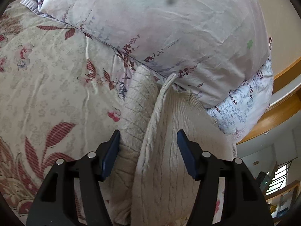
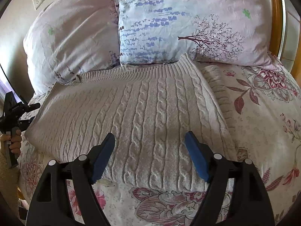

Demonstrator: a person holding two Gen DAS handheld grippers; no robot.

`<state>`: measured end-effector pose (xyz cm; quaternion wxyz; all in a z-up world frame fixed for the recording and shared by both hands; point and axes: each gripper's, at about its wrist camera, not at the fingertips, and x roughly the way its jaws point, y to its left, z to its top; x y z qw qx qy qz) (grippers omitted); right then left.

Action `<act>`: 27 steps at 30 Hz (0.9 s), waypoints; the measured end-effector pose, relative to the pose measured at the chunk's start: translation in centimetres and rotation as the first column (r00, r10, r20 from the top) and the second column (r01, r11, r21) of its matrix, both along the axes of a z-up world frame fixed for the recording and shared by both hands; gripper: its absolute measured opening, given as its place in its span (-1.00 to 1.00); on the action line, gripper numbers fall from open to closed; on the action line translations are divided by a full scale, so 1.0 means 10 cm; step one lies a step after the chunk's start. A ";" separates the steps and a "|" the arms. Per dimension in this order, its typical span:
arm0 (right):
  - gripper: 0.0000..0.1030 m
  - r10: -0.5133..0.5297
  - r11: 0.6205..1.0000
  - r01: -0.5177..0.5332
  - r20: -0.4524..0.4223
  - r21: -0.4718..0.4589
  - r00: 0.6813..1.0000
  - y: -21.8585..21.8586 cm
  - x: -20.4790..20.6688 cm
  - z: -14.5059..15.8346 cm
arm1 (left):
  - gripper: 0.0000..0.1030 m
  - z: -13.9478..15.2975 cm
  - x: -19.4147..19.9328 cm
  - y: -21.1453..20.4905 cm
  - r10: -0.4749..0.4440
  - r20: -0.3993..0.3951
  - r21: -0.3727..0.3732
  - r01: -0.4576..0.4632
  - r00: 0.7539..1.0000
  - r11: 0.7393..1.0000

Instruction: Fold small clothes

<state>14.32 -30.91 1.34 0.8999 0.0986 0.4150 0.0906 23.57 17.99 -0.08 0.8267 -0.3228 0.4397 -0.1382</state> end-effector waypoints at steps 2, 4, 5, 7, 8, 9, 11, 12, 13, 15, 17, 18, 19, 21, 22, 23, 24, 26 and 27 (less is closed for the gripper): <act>0.54 -0.001 1.000 0.001 0.002 0.004 1.000 0.00 0.00 0.00 | 0.07 -0.01 0.01 -0.01 0.003 0.002 -0.002 -0.003 1.000 1.000; 0.55 -0.002 1.000 0.002 0.004 0.008 1.000 0.01 0.00 -0.01 | -0.07 -0.02 0.02 -0.02 0.007 -0.004 -0.007 -0.007 1.000 1.000; 0.55 -0.002 1.000 0.002 0.005 0.008 1.000 0.01 -0.01 -0.01 | -0.14 -0.03 0.01 -0.02 0.012 -0.005 -0.008 -0.012 1.000 1.000; 0.55 -0.001 1.000 0.001 0.006 0.008 1.000 0.01 -0.01 -0.01 | -0.25 -0.04 0.02 -0.03 0.018 -0.010 -0.015 -0.018 1.000 1.000; 0.55 0.000 1.000 0.000 0.006 0.010 1.000 0.01 -0.01 -0.02 | -0.37 -0.06 0.02 -0.03 0.017 -0.016 -0.024 -0.017 1.000 1.000; 0.55 0.001 1.000 -0.001 0.006 0.011 1.000 0.00 -0.01 -0.02 | -0.41 -0.08 0.03 -0.04 0.017 -0.025 -0.037 -0.018 1.000 0.999; 0.55 0.000 1.000 0.000 0.007 0.016 1.000 0.00 -0.01 -0.01 | -0.54 -0.09 0.03 -0.04 0.023 -0.029 -0.049 -0.024 0.999 0.999; 0.55 0.000 1.000 0.000 0.007 0.018 1.000 0.00 -0.02 -0.01 | -0.56 -0.09 0.02 -0.05 0.027 -0.028 -0.052 -0.029 0.999 0.998; 0.55 0.000 1.000 0.000 0.008 0.021 1.000 0.00 -0.02 -0.01 | -0.60 -0.08 0.01 -0.05 0.033 -0.025 -0.056 -0.034 0.999 0.998; 0.55 -0.003 1.000 0.003 0.008 0.023 1.000 0.00 -0.04 0.00 | -0.63 -0.04 0.00 -0.07 0.040 -0.012 -0.079 -0.041 0.999 0.996; 0.55 -0.004 1.000 0.003 0.011 0.028 1.000 -0.01 -0.05 0.02 | -0.64 0.03 -0.02 -0.10 0.038 0.007 -0.109 -0.037 0.999 0.993; 0.55 -0.006 1.000 0.005 0.012 0.030 1.000 -0.02 -0.06 0.02 | -0.65 0.09 -0.03 -0.13 0.034 0.021 -0.130 -0.031 0.999 0.991; 0.55 -0.007 0.999 0.006 0.013 0.034 1.000 -0.03 -0.07 0.03 | -0.65 0.14 -0.03 -0.17 0.031 0.033 -0.141 -0.026 0.999 0.990; 0.55 -0.010 0.999 0.009 0.016 0.041 1.000 -0.04 -0.08 0.04 | -0.66 0.27 -0.05 -0.26 0.020 0.063 -0.162 -0.010 0.998 0.987; 0.55 -0.012 0.999 0.011 0.018 0.046 1.000 -0.06 -0.08 0.05 | -0.66 0.32 -0.05 -0.31 0.016 0.075 -0.174 -0.003 0.997 0.985; 0.55 -0.013 0.999 0.012 0.020 0.050 1.000 -0.07 -0.09 0.05 | -0.67 0.36 -0.06 -0.35 0.014 0.082 -0.182 0.001 0.997 0.983; 0.55 -0.014 0.998 0.013 0.022 0.055 1.000 -0.08 -0.10 0.05 | -0.67 0.42 -0.05 -0.41 0.010 0.091 -0.193 0.007 0.996 0.981; 0.55 -0.016 0.998 0.014 0.027 0.060 1.000 -0.10 -0.11 0.06 | -0.68 0.49 -0.04 -0.51 0.008 0.103 -0.214 0.015 0.995 0.977; 0.55 -0.016 0.998 0.014 0.029 0.062 0.999 -0.10 -0.12 0.06 | -0.68 0.53 -0.02 -0.58 0.004 0.106 -0.233 0.021 0.994 0.972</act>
